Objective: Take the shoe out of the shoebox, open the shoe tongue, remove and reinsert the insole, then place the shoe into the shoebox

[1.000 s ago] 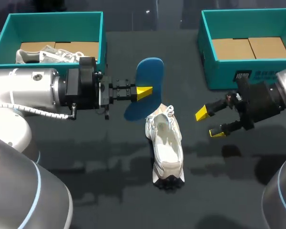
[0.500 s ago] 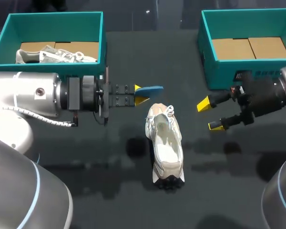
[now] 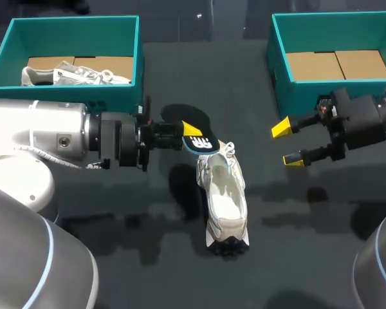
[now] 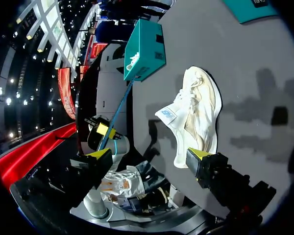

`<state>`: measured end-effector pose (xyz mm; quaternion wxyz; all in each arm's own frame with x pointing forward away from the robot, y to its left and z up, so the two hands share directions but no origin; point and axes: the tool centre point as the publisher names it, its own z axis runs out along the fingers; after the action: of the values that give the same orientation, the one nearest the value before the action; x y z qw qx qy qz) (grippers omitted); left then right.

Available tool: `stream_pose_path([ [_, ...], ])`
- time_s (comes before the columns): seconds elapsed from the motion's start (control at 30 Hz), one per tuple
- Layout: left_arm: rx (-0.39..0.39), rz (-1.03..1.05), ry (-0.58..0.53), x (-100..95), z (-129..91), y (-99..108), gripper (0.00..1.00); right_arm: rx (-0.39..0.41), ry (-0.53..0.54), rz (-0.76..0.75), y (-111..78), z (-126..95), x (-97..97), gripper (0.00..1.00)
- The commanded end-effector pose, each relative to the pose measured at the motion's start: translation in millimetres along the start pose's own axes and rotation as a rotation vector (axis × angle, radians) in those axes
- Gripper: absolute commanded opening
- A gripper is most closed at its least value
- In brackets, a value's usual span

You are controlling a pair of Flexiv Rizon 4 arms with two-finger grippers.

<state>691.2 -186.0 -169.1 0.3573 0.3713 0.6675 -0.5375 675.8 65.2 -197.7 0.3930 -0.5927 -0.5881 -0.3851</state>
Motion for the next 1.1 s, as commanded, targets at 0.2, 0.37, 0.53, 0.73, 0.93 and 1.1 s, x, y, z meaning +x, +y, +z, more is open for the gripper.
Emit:
stream_pose_path([
  [0.2,-0.11,0.571,0.004,5.9,7,8,0.0,-0.006,0.014,0.004,1.3,1,2.1,1.0],
  [0.37,-0.114,0.628,-0.032,14.2,14,22,0.0,-0.036,0.048,0.023,12.5,3,8.3,1.0],
  [0.53,-0.129,0.675,-0.082,15.6,20,27,0.0,-0.055,0.063,0.026,26.1,9,16.6,1.0],
  [0.73,-0.102,0.665,-0.117,8.9,21,25,0.0,-0.07,0.078,0.022,34.9,14,17.4,1.0],
  [0.93,-0.102,0.665,-0.117,8.9,21,25,0.0,-0.07,0.078,0.022,34.9,14,17.4,1.0],
  [1.1,-0.09,0.634,-0.098,16.6,30,17,0.0,-0.047,0.056,0.001,47.9,22,22.3,1.0],
])
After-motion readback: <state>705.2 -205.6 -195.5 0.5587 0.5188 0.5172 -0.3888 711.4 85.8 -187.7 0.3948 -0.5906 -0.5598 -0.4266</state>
